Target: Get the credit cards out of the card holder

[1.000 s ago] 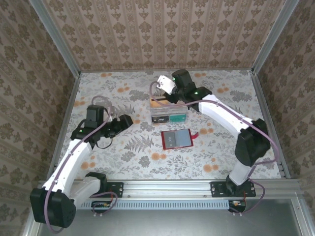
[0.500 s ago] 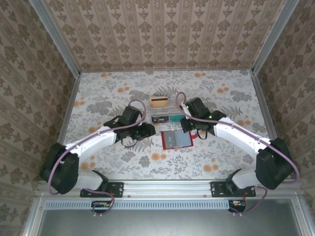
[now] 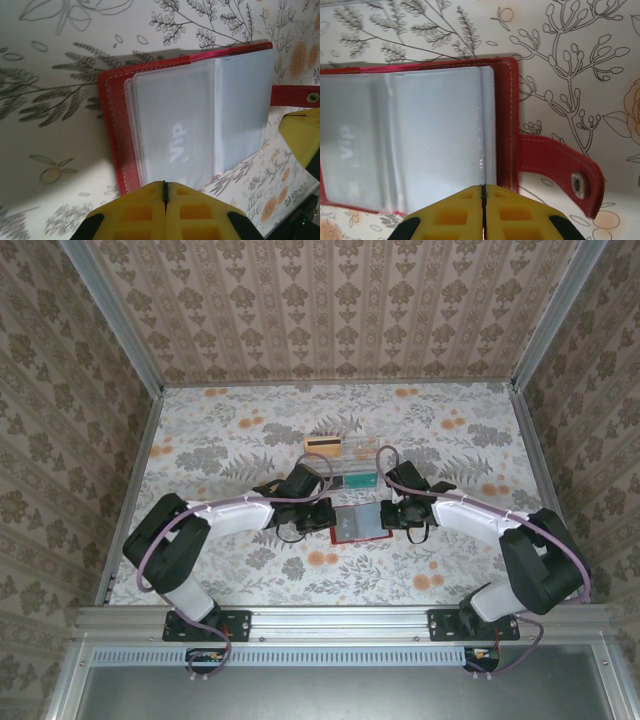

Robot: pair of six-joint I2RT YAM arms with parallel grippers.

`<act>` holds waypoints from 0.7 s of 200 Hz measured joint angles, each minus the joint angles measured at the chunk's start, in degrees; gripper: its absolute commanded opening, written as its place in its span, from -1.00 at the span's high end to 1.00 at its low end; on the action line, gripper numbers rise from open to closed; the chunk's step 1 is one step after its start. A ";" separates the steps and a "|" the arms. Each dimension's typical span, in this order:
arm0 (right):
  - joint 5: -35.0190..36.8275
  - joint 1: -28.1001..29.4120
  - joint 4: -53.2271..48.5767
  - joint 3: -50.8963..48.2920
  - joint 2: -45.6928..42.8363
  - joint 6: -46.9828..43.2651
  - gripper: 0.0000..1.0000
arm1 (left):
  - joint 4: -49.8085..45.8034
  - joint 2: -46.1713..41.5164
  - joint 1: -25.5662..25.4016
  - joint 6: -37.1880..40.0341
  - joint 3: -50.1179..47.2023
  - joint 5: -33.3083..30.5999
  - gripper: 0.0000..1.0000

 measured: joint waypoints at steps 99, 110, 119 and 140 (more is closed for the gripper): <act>-0.48 -0.66 0.72 0.04 3.65 0.00 0.70 | -0.33 5.25 -1.18 -0.37 2.56 -1.86 0.88; -0.50 -0.66 0.81 0.04 3.67 0.02 0.69 | -0.35 5.75 -1.51 -0.37 3.15 -1.84 0.88; -0.50 -0.66 0.96 0.02 3.72 0.04 0.70 | -0.31 6.21 -1.79 -0.39 3.63 -1.81 0.87; -0.57 -0.76 1.25 -0.11 3.87 0.17 0.70 | -0.02 7.30 -2.36 -0.39 4.72 -1.62 0.86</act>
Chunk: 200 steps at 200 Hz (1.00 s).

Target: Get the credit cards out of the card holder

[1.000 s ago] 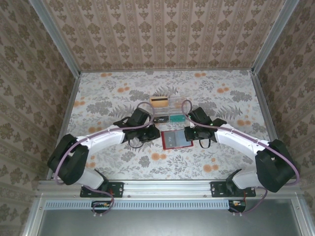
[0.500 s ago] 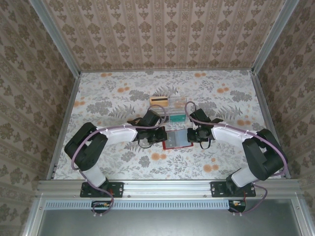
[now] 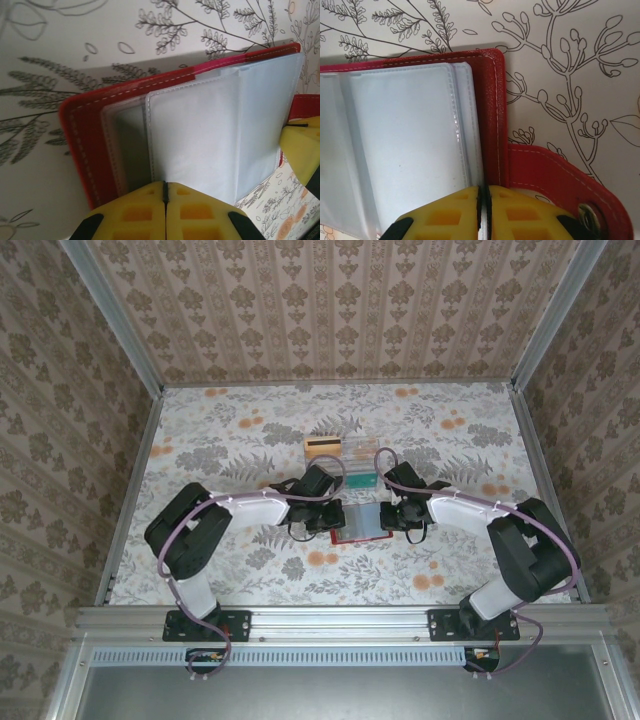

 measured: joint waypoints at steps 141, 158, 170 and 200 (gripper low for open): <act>-1.25 -0.15 0.31 -0.22 -5.95 0.33 0.22 | 2.12 3.19 -1.79 0.42 2.99 2.80 0.74; -2.27 -0.13 0.37 -0.42 -7.50 0.39 0.13 | 2.36 4.04 -2.08 0.46 4.07 3.06 0.74; -3.08 -0.13 0.37 -0.83 -8.81 0.70 0.11 | 2.69 4.52 -2.12 0.46 4.59 3.30 0.74; -5.60 0.22 1.70 -2.08 -9.77 1.97 0.07 | 2.80 5.07 -2.21 0.46 5.31 3.52 0.75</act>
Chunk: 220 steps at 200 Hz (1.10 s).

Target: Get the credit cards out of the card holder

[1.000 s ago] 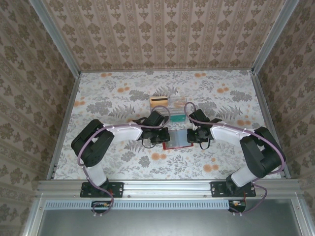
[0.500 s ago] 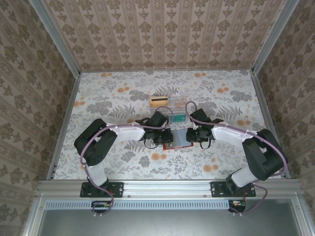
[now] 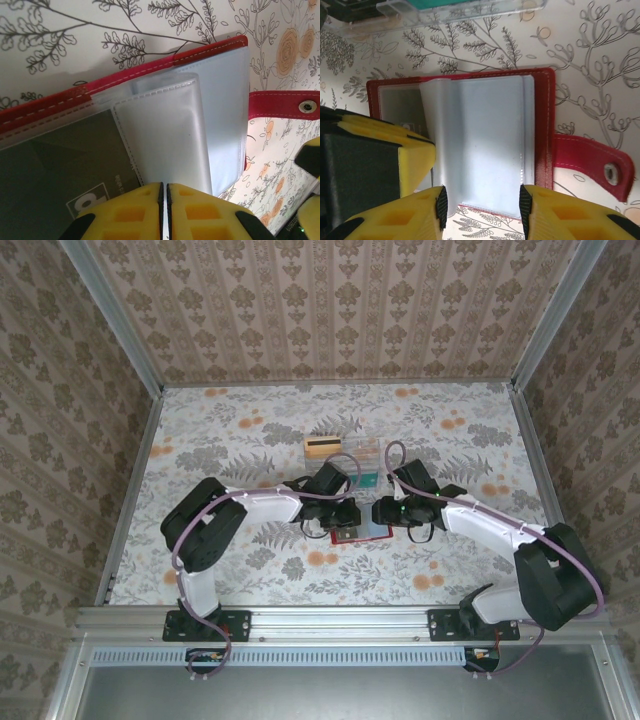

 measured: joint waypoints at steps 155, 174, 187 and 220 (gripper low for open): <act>-0.74 4.55 1.79 0.35 8.35 2.71 0.29 | -1.33 -1.77 0.22 0.37 0.35 -0.70 0.72; 1.57 4.59 0.26 0.98 8.33 2.69 0.29 | -1.75 -4.72 0.26 0.44 0.07 -1.07 0.71; 3.39 4.59 -0.96 1.46 8.28 2.64 0.29 | -1.81 -7.15 0.50 0.48 -0.44 -1.33 0.70; 7.41 4.59 -3.67 2.27 7.93 2.47 0.28 | -1.95 -10.58 1.11 0.90 -1.79 -2.32 0.71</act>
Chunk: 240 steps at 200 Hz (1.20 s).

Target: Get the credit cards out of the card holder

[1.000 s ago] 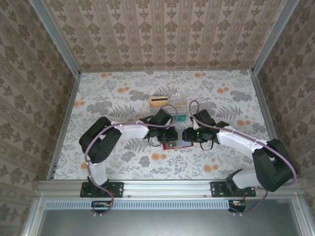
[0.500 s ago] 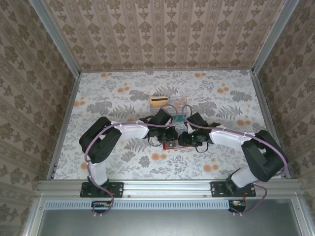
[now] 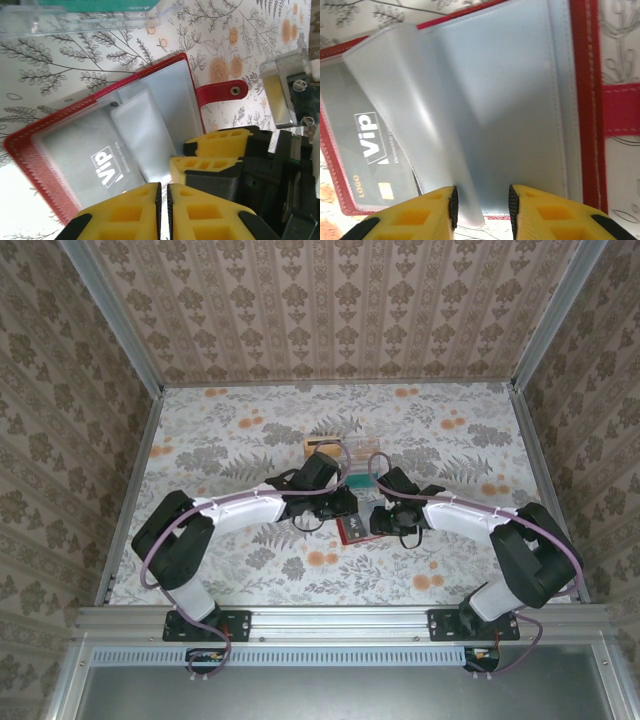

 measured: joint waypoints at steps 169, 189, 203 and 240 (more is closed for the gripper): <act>11.15 -0.17 -8.87 4.15 -9.46 -1.51 0.11 | 0.24 4.37 0.17 0.59 -2.80 0.00 0.74; 9.42 -0.20 -8.26 4.26 -10.10 -1.73 -0.02 | 0.61 6.56 0.17 0.61 -1.55 0.09 0.74; 6.80 -0.22 -7.21 4.26 -10.21 -2.25 -0.03 | 0.24 6.75 0.17 0.63 -1.55 -0.07 0.74; 1.29 1.22 -5.73 5.51 -7.76 -3.98 -0.04 | 0.11 4.87 0.48 0.66 -2.54 -1.49 0.81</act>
